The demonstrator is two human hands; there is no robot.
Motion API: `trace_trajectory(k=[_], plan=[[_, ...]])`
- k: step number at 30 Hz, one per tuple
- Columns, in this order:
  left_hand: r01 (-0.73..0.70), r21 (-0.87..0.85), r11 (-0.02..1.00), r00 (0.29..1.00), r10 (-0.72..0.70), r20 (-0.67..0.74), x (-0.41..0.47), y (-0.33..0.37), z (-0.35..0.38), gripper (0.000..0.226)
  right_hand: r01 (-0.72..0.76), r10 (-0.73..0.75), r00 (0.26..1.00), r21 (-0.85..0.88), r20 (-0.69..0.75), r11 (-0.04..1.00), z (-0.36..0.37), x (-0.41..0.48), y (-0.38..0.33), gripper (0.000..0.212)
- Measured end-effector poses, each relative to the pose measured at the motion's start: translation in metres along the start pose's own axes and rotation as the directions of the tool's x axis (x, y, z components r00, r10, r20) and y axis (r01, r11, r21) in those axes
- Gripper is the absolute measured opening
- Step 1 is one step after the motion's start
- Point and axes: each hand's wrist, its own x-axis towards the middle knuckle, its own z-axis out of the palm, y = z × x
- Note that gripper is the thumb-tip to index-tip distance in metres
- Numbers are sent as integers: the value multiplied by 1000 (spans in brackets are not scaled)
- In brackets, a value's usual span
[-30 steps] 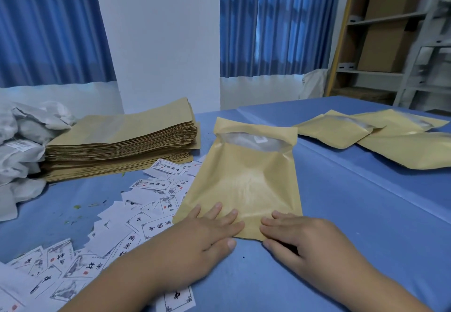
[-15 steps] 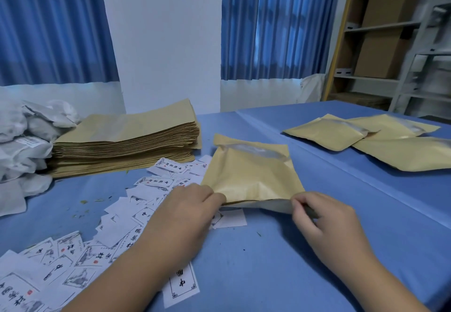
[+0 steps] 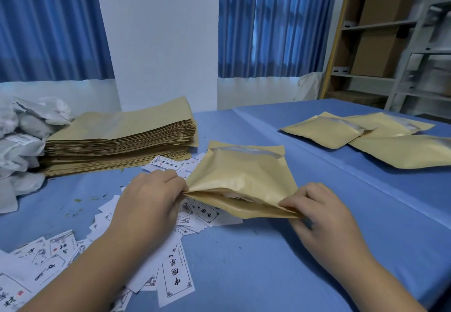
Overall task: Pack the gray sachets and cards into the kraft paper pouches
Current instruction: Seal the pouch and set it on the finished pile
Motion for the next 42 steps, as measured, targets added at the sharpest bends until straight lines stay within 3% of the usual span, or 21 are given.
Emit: trace_trajectory(k=[3,9,13,17,20,29,38,42], plan=[[-54,60,997,997,50,53,0,0,1,8,35,-36,998,-22,-47,999,2,-2,1,38],[-77,88,993,995,71,71,1,11,1,35,-35,36,999,29,-40,999,1,-4,0,37],[-113,106,988,992,106,67,2,13,0,32,-42,42,999,8,-20,999,-1,-3,-2,34],[-110,116,987,993,104,52,2,12,1,23,113,-112,994,-51,14,992,0,-1,-7,23],[-177,130,976,984,171,52,3,18,2,12,147,-150,987,-67,-49,987,3,-1,-8,20],[-281,127,951,952,259,162,12,41,4,29,101,-106,993,-68,-59,992,6,-2,-6,14],[-268,153,951,953,239,184,12,51,3,30,216,-226,972,-139,-67,967,10,2,-9,26],[-366,152,918,904,312,292,22,70,5,33,204,-215,974,-142,-69,969,10,1,-7,27]])
